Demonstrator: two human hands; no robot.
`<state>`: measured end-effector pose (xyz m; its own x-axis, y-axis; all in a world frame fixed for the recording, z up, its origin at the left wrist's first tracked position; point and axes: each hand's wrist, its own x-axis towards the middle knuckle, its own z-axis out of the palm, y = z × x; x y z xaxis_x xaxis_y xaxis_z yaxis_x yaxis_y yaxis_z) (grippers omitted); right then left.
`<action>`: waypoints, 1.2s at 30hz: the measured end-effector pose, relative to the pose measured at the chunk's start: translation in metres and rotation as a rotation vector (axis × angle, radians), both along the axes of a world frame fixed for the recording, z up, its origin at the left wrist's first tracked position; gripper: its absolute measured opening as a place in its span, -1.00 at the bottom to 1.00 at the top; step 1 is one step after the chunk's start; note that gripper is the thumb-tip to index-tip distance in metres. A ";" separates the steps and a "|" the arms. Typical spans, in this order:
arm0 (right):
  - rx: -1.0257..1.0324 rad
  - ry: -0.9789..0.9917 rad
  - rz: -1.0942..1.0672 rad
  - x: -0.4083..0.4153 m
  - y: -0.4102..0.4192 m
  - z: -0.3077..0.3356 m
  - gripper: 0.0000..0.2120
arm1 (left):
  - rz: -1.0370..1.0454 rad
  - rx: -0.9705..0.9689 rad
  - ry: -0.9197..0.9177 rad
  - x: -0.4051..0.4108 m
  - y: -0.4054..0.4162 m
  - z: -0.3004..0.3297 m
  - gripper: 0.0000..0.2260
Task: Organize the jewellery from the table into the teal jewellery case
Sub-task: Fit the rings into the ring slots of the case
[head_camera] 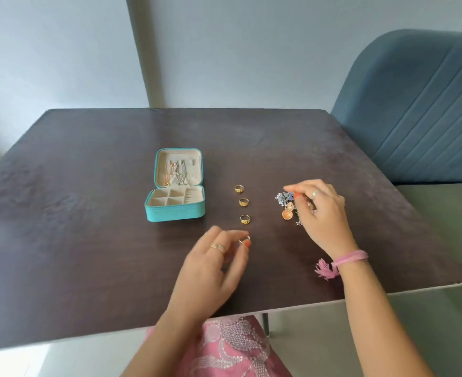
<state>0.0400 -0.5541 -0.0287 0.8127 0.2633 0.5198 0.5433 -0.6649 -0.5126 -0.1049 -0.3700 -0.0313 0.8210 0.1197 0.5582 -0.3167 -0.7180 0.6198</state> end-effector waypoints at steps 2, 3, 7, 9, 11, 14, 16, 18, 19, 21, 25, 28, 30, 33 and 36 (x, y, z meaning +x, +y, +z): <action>-0.042 0.069 0.107 0.009 0.021 0.007 -0.78 | 0.051 0.014 -0.032 -0.002 0.012 0.003 -0.80; -0.085 0.110 0.160 0.014 0.032 0.010 -0.79 | 0.072 0.015 -0.037 -0.002 0.016 0.005 -0.80; -0.276 0.260 0.249 0.034 0.067 0.016 -0.80 | 0.146 0.012 -0.046 0.000 0.031 0.007 -0.77; -0.320 0.303 0.243 0.042 0.077 0.016 -0.80 | 0.167 0.028 -0.071 0.001 0.038 0.008 -0.77; -0.347 0.336 0.238 0.048 0.083 0.016 -0.82 | 0.189 0.055 -0.096 0.003 0.045 0.009 -0.78; -0.391 0.357 0.234 0.052 0.088 0.018 -0.83 | 0.229 0.086 -0.142 0.007 0.054 0.010 -0.79; -0.406 0.356 0.237 0.052 0.090 0.020 -0.83 | 0.256 0.117 -0.177 0.011 0.060 0.010 -0.79; -0.423 0.349 0.242 0.052 0.091 0.021 -0.84 | 0.285 0.147 -0.204 0.014 0.066 0.009 -0.79; -0.436 0.342 0.243 0.052 0.092 0.022 -0.84 | 0.304 0.155 -0.203 0.015 0.069 0.009 -0.79; -0.463 0.325 0.241 0.051 0.093 0.022 -0.85 | 0.352 0.153 -0.165 0.018 0.074 0.010 -0.77; -0.497 0.304 0.216 0.048 0.095 0.022 -0.86 | 0.432 0.104 0.001 0.023 0.086 0.011 -0.65; -0.532 0.286 0.200 0.046 0.096 0.021 -0.85 | 0.446 0.026 0.131 0.027 0.093 0.012 -0.53; -0.509 0.290 0.190 0.045 0.097 0.021 -0.84 | 0.429 -0.067 0.219 0.029 0.096 0.013 -0.49; -0.435 0.263 0.169 0.039 0.096 0.022 -0.85 | 0.367 -0.219 0.312 0.030 0.102 0.014 -0.48; -0.278 0.244 0.161 0.030 0.092 0.022 -0.88 | 0.247 -0.331 0.438 0.032 0.115 0.011 -0.34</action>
<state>0.0697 -0.4621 -0.0070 0.8402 0.5009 0.2077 0.5365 -0.7126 -0.4521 -0.0729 -0.2546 -0.0204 0.8920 0.4457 0.0751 0.1697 -0.4844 0.8583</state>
